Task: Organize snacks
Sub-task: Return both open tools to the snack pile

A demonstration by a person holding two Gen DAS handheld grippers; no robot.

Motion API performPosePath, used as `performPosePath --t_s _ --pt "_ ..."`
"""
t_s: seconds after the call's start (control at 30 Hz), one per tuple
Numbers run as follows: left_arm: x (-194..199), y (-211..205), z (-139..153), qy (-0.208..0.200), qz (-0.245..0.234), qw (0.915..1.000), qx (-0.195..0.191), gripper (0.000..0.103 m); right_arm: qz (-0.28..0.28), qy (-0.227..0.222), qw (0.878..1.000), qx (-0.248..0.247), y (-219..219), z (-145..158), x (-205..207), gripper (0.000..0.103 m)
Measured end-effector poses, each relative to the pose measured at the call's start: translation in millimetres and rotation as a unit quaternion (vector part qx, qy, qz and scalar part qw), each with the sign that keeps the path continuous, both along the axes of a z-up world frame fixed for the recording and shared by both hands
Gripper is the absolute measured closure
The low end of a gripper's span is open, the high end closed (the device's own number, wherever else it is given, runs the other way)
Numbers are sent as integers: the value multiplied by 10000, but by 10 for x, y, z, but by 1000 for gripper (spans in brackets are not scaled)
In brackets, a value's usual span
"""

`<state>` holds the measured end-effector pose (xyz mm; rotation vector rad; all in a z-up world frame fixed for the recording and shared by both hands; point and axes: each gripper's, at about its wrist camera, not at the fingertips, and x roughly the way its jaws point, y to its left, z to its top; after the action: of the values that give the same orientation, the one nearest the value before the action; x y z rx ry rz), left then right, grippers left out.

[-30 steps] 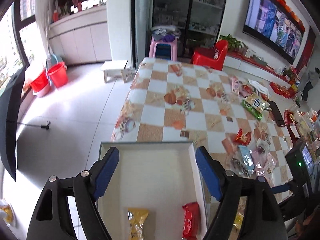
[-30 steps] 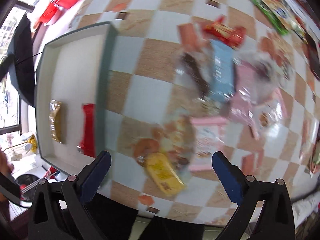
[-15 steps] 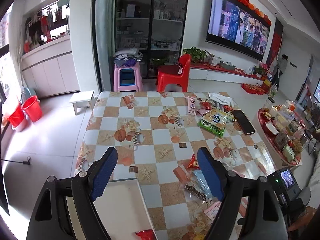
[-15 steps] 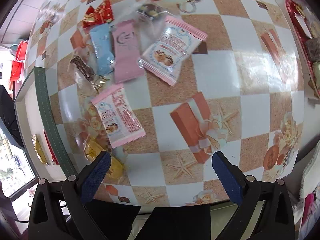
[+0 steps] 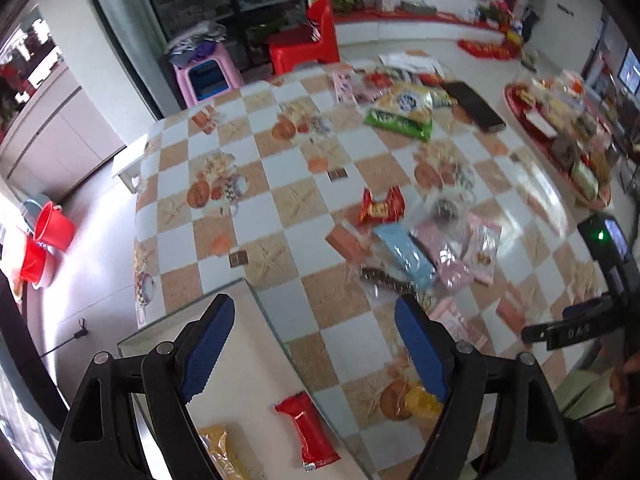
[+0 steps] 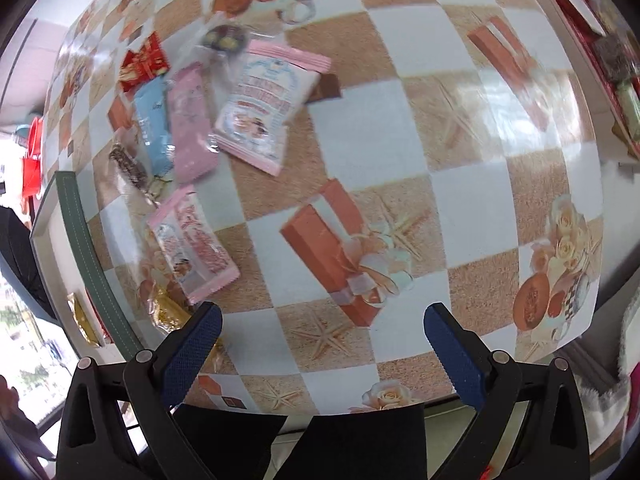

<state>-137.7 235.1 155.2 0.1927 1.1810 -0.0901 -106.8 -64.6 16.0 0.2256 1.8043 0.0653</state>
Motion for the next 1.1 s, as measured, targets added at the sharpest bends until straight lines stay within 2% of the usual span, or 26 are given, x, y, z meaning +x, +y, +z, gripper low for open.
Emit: performPosePath --t_s 0.17,0.27,0.33,0.43,0.53,0.77,0.83,0.9,0.93,1.03,1.1 --pt "-98 -384 -425 839 -426 9955 -79 18 -371 393 9985 28 -195 -275 -225 1" --pt "-68 -543 -686 1316 -332 9906 -169 18 -456 484 9978 21 -262 -344 -368 1" --pt "29 -553 -804 1512 -54 9882 -229 18 -449 492 9978 -18 -291 -357 -436 1" --pt "213 -480 -887 1562 457 9861 -341 18 -382 501 9980 -88 -299 -379 -541 1" --pt "428 -341 -954 1596 1040 9801 -556 18 -309 528 9980 -150 -287 -407 -674 1" --pt "751 -153 -1217 1772 2175 9551 -955 18 -163 513 9984 -184 -228 -370 -837 1" --pt "811 -176 -1271 1767 2300 9521 -966 18 -142 484 9985 -192 -229 -377 -884 1" --pt "850 -246 -1380 1941 2256 9515 -785 18 -121 485 9985 -209 -235 -399 -904 1" --pt "853 -269 -1444 2071 2230 9502 -672 14 -113 492 9985 -209 -240 -420 -935 1" --pt "808 -242 -1461 2002 2316 9489 -770 13 -51 498 9985 -214 -233 -409 -920 1" --pt "762 -207 -1501 2104 2266 9490 -622 20 5 455 9987 -216 -199 -392 -910 1"
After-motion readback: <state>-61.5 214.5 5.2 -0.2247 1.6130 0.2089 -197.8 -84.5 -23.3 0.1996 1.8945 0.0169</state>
